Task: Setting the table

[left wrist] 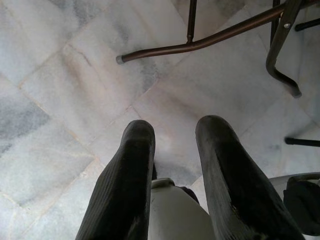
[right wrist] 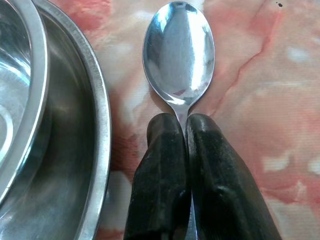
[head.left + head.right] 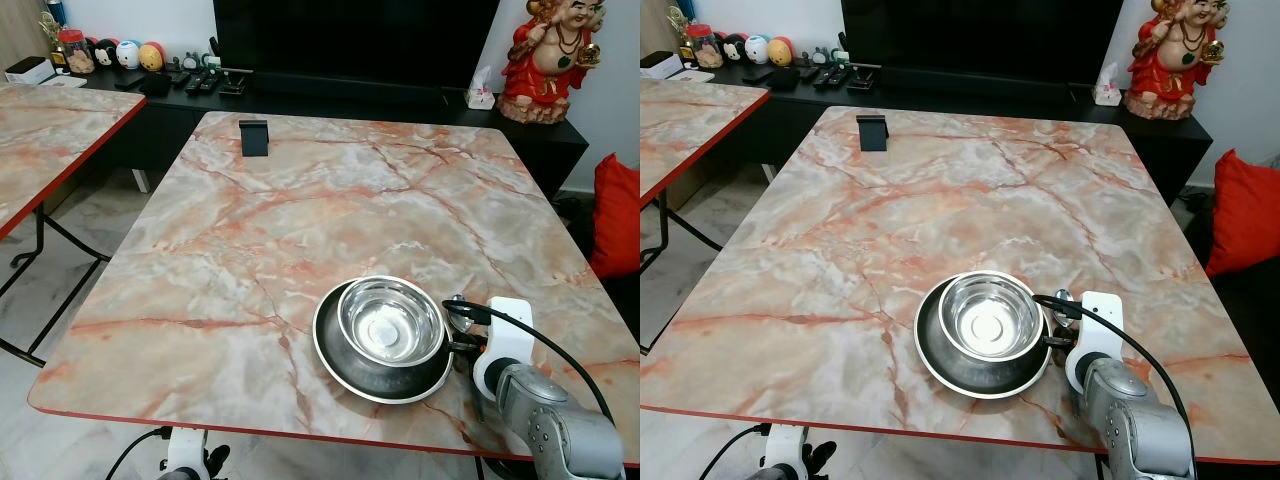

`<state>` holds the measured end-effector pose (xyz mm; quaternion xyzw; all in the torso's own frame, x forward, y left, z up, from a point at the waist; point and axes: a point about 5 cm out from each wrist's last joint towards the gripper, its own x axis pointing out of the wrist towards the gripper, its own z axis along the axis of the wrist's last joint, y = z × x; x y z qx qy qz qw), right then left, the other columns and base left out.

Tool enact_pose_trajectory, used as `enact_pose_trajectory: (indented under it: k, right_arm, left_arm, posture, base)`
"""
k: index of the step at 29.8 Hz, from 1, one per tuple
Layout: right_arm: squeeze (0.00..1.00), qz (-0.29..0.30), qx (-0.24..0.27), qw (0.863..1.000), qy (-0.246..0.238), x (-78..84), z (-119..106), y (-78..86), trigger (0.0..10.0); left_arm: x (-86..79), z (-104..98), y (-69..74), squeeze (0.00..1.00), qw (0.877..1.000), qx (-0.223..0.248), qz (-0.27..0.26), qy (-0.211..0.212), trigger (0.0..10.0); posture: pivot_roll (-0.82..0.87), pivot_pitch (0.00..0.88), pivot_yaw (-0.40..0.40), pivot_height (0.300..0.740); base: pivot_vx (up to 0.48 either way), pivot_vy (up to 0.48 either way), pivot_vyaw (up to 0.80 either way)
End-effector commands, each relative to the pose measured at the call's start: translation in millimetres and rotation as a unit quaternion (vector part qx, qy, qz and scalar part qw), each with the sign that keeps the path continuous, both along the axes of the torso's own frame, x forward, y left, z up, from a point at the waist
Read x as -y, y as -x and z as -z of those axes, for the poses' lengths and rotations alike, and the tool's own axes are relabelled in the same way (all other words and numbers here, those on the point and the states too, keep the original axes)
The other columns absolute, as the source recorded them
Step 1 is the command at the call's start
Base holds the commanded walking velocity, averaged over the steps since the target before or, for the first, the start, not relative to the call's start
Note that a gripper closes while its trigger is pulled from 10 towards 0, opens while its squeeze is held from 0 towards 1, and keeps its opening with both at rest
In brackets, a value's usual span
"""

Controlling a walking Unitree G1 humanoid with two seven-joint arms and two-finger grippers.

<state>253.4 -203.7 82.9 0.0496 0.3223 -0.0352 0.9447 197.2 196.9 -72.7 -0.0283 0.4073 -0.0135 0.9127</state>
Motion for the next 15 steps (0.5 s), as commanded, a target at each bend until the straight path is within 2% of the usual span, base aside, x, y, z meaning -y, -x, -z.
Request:
enact_pose_trajectory:
  k: [1,6,7,8,15]
  right_arm:
    - [0.43,0.007,0.006,1.0,0.002,2.6,-2.2,-2.5,10.0]
    - [0.43,0.01,0.008,1.0,0.004,5.4,-3.5,-3.7,10.0]
    - [0.48,0.008,0.009,1.0,0.004,5.2,-3.7,-3.7,10.0]
    - [0.62,0.007,0.009,1.0,0.003,5.1,-3.9,-3.8,10.0]
    - [0.61,0.01,0.008,1.0,0.003,5.0,-4.0,-3.5,10.0]
  left_arm:
    - [2.1,0.2,-0.4,0.0,1.0,-0.001,0.001,0.003,10.0]
    - [2.2,0.4,-0.1,0.0,1.0,-0.002,0.002,0.003,10.0]
    - [2.2,0.4,-0.1,0.0,1.0,-0.002,0.002,0.003,10.0]
    - [2.2,0.4,-0.1,0.0,1.0,-0.002,0.002,0.003,10.0]
    - [1.9,0.9,0.9,0.0,1.0,-0.003,0.003,0.004,10.0]
  posture:
    - [-0.03,0.0,-0.073,0.727]
    - [-0.03,0.0,-0.072,0.727]
    - [-0.03,0.0,-0.072,0.727]
    - [-0.03,0.0,-0.072,0.727]
    - [-0.02,0.0,-0.072,0.727]
  base:
    - [0.0,0.0,0.0]
    - [0.0,0.0,0.0]
    - [0.0,0.0,0.0]
    - [0.0,0.0,0.0]
    - [0.0,0.0,0.0]
